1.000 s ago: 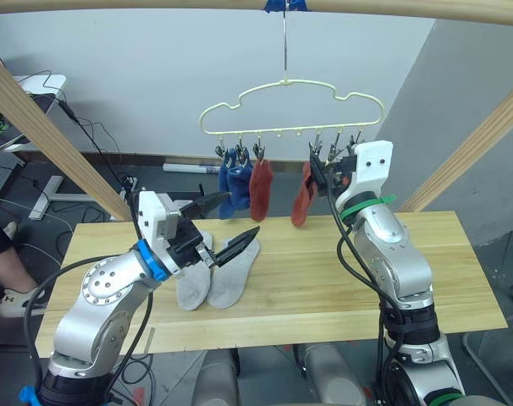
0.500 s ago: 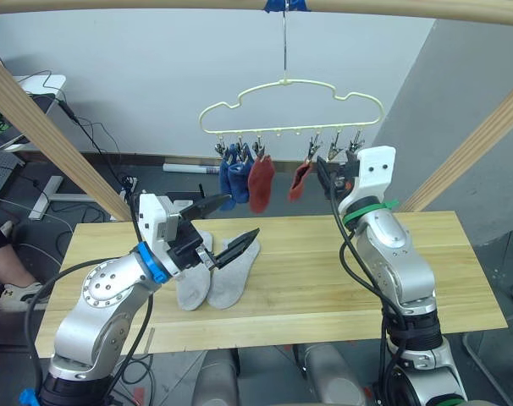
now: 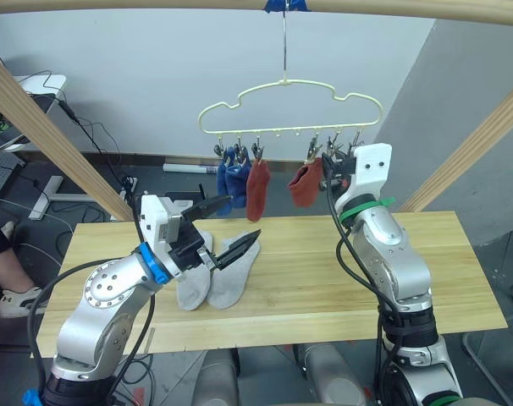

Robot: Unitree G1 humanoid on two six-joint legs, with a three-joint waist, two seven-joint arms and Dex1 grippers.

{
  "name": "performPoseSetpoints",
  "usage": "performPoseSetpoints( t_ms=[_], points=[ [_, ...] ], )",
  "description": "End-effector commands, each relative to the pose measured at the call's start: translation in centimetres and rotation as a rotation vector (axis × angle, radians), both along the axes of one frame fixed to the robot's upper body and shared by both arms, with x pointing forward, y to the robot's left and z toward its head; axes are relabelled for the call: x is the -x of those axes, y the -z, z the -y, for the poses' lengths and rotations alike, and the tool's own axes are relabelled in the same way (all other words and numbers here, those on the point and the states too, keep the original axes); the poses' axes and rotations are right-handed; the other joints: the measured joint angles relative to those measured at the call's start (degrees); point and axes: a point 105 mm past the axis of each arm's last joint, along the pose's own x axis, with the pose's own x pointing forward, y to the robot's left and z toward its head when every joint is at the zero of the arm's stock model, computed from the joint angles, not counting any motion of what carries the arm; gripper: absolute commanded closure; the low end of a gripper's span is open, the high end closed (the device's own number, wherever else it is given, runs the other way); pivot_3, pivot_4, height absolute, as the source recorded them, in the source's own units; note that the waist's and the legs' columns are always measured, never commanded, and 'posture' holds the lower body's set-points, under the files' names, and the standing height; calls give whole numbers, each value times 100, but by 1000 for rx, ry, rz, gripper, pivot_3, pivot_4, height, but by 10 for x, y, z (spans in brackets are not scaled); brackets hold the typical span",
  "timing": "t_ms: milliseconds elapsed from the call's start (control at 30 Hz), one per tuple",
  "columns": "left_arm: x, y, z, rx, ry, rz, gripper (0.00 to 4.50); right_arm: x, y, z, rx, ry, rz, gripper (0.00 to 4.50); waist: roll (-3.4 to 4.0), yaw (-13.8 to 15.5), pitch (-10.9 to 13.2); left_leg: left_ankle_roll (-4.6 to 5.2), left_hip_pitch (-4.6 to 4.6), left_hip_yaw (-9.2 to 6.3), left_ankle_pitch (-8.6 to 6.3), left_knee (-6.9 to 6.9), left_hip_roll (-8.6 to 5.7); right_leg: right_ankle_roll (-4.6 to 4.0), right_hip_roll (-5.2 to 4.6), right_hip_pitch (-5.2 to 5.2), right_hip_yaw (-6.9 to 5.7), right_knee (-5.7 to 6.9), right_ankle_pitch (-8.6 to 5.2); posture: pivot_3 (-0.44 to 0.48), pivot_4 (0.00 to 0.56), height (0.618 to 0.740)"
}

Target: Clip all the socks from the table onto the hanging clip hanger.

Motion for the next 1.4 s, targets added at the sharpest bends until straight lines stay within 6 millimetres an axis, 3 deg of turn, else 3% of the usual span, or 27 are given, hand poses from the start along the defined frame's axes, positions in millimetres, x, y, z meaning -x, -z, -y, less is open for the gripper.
performPoseSetpoints(
  t_ms=[33,333,533,1300,1400],
  points=[
    [7,-12,5,1,22,66,0,1,-14,5,-20,20,45,3295,0,0,0,0,0,0,0,0,0,0,0,0,0,0,0,-64,230,740],
    [8,-11,4,-4,21,63,0,5,-13,5,-47,12,17,3295,0,1,0,0,0,0,0,0,0,0,0,0,0,1,0,-68,237,740],
    [8,-11,4,-3,22,62,0,14,-1,5,-30,-5,-17,3295,0,6,0,0,0,-1,0,-3,0,-1,0,0,-1,-1,-1,-71,241,740],
    [8,-12,6,-4,21,67,0,-5,-14,7,-79,31,-5,3295,0,6,0,0,0,-1,0,-2,0,-1,0,-1,-1,0,0,-61,247,740],
    [8,-11,6,-5,23,67,0,-7,-15,6,-87,34,-7,2714,0,4,0,0,0,-1,0,-2,0,-1,0,-1,-1,-1,0,-62,248,740]
  ],
)
